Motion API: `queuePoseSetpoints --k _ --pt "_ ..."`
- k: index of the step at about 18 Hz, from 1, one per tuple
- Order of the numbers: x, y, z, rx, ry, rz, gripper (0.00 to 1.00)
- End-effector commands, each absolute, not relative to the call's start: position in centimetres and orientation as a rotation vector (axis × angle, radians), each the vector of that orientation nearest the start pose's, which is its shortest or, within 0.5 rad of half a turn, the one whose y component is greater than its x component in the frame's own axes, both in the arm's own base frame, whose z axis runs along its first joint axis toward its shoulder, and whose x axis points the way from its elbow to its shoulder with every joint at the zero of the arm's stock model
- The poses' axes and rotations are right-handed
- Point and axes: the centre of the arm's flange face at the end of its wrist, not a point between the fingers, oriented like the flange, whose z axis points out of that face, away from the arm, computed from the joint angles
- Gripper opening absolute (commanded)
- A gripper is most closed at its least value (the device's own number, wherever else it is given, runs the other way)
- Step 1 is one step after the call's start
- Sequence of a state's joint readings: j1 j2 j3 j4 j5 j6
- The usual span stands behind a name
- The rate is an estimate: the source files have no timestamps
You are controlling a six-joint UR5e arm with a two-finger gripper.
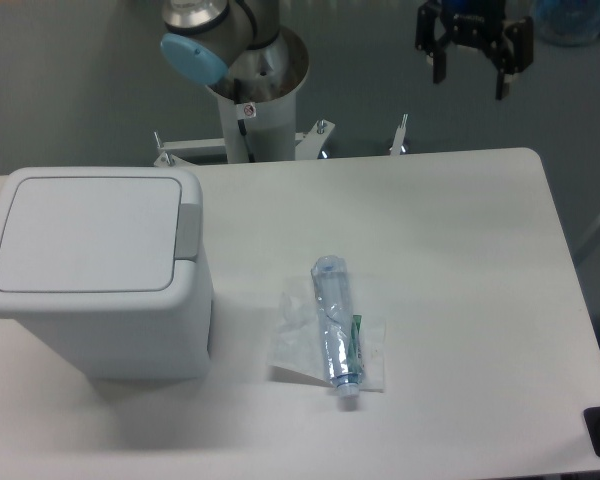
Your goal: Open the trash can
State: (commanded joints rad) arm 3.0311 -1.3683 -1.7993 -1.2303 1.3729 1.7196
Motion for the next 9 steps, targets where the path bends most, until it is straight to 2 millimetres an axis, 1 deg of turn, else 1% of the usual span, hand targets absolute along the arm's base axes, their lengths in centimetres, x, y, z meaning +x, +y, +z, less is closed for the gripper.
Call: queuePoseSetpoints --k 4,5,7,9 --pt "-41.0 20.1 50.7 -2.883 0.424 0.469 1.0" --pt "-40.8 20.4 50.8 -2.881 0.422 0.469 1.0" --pt "-40.1 21.8 50.6 -2.875 0.363 0.446 1.0" --pt "-39.3 23.3 50.9 -2.868 0.284 0.432 1.0"
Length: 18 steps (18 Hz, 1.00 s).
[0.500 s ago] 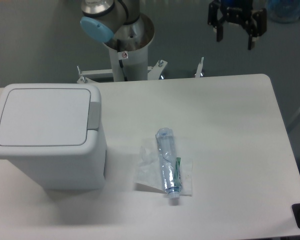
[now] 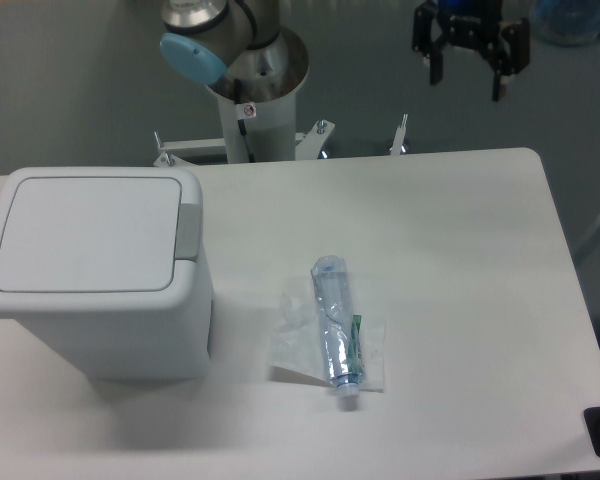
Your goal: Open the trash can
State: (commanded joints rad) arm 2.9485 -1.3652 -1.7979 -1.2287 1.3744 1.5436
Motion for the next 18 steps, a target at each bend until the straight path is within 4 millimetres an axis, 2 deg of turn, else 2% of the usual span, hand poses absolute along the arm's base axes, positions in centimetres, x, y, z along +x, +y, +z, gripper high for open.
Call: queuePoseSetpoints --k 5,11,15,18 --pt "-39.0 27.9 51.0 -2.814 0.117 0.448 1.0" --pt "-35.6 32.9 51.6 -2.707 -0.318 0.358 1.0" --pt "-34.5 35.4 52.5 -2.533 -0.589 0.232 1.0" --pt "-33.3 37.0 53.5 -2.401 -0.663 0.13 1.0"
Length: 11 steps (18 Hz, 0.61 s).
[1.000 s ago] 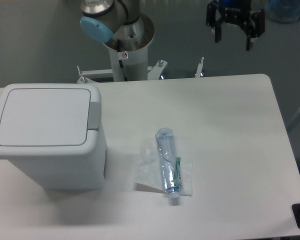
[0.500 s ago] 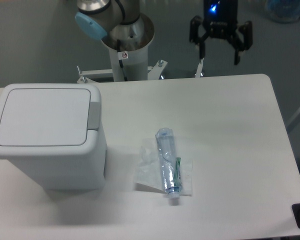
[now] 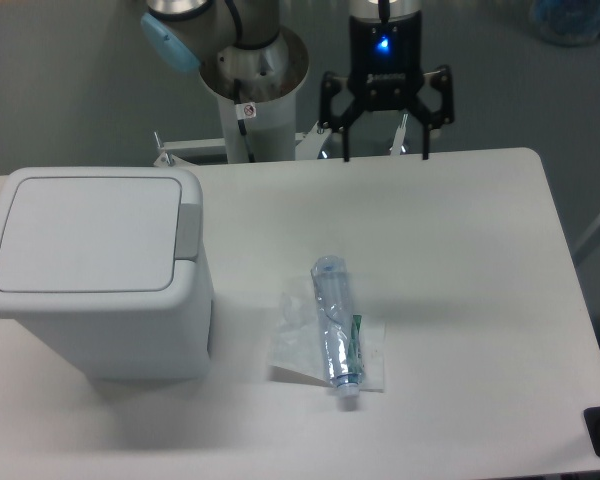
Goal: Open the trash can
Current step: 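Move the open gripper toward the trash can lid's hinge edge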
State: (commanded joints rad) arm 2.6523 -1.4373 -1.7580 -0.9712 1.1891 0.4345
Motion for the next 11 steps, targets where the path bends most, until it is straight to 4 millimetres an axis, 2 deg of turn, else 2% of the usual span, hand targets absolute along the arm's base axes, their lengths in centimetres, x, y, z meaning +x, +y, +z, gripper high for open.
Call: queuePoseSetpoints --k 7,11 --pt "-29.9 42.5 51.7 -2.416 -0.532 0.044 1.0" --pt "-28.5 43.8 51.3 -2.413 -0.503 -0.002 1.0"
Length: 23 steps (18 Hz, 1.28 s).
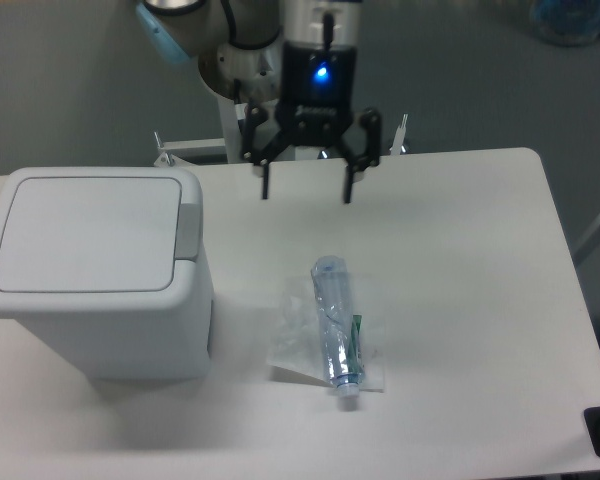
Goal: Open the trash can
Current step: 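Move the open gripper toward the trash can lid's hinge edge, then push the gripper finger against the lid edge to flip it open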
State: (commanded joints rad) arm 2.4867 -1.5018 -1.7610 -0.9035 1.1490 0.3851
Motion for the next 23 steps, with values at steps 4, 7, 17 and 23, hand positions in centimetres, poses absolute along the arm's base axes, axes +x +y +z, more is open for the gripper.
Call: queuePoseSetpoints --k 4,7,17,23 --pt "-27.4 45.2 49.9 -2.438 -0.481 -0.044 1.0" --pt "-27.2 45.4 49.5 -2.445 -0.478 -0.052 1.0" --pt "-26.6 46.5 48.3 -2.467 -0.461 -0.082 1.0" --pt "-26.2 46.9 47.8 -2.478 -0.445 -0.093 1.0"
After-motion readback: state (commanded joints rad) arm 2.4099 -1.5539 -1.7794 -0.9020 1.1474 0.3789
